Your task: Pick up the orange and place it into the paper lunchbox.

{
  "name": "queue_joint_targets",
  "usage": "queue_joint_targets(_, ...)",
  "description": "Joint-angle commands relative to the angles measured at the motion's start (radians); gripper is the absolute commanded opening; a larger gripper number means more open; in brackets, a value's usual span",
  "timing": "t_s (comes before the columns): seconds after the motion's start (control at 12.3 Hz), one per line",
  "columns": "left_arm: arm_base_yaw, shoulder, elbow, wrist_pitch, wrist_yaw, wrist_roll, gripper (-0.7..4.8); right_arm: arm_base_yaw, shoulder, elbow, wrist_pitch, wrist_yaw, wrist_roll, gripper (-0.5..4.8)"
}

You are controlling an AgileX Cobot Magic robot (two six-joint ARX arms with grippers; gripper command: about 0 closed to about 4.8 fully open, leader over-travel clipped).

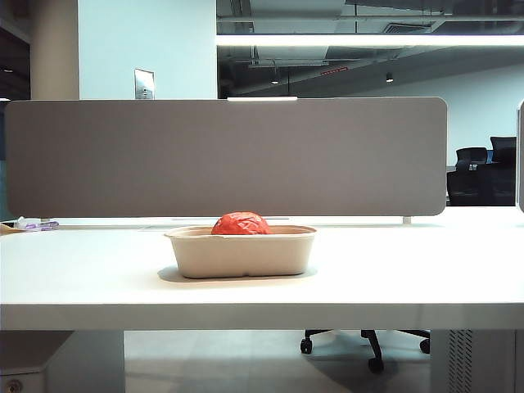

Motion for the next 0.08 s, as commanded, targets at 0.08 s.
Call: queue_joint_targets(0.08, 0.002, -0.003, -0.002, 0.013, 0.003, -0.003, -0.05, 0.001, 0.0, -0.006, 0.01, -0.002, 0.0, 0.0)
